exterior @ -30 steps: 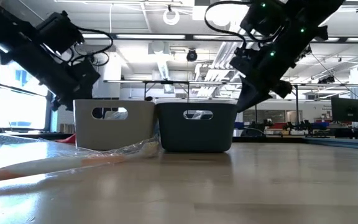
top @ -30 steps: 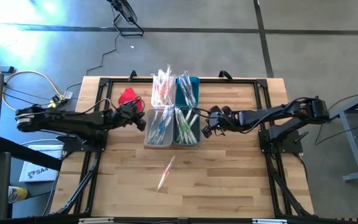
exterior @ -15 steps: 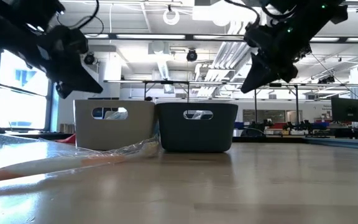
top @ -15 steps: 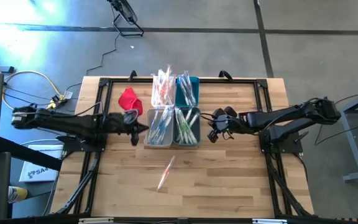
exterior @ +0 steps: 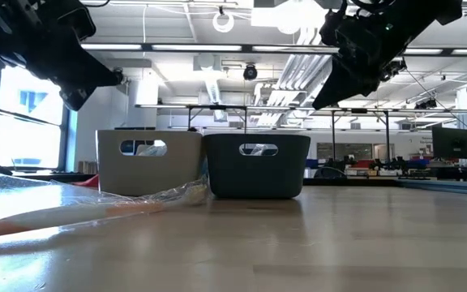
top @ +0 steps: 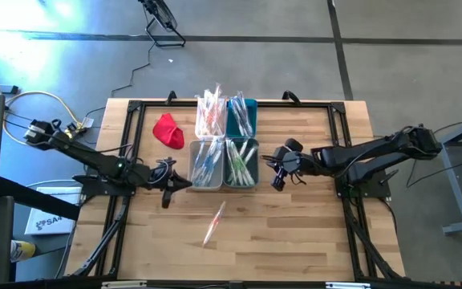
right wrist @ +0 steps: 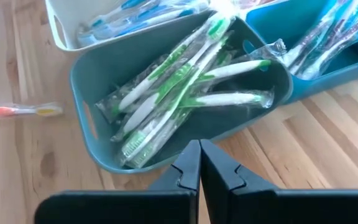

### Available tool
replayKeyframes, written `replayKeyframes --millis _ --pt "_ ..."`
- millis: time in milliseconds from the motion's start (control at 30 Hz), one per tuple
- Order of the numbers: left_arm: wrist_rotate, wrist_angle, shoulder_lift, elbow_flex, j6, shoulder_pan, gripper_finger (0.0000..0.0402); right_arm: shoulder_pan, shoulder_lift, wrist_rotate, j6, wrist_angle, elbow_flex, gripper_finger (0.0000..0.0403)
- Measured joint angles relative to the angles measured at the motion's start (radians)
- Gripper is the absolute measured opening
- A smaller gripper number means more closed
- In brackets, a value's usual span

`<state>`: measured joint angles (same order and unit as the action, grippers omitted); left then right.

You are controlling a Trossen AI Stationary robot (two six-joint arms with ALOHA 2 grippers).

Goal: Pick & Place Toothbrushes
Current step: Put the orange toothbrush into the transparent bin

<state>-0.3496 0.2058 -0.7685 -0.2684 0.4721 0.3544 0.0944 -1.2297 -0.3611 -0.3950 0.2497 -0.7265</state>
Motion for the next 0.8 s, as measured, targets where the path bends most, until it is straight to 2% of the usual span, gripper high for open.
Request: replayKeyframes --millis 233,500,800 --pt "0.000 -0.005 0.000 0.000 0.004 -0.001 0.0003 0.000 0.000 -0.003 0.027 0.000 0.000 0.0002" --pt "0.000 0.013 0.000 0.000 0.009 -0.001 0.0003 -0.019 0.000 -0.009 0.169 -0.075 0.000 0.0002" --pt "0.001 0.012 0.000 0.000 0.085 -0.001 0.0003 -0.019 0.014 -0.016 0.291 -0.126 0.000 0.0002"
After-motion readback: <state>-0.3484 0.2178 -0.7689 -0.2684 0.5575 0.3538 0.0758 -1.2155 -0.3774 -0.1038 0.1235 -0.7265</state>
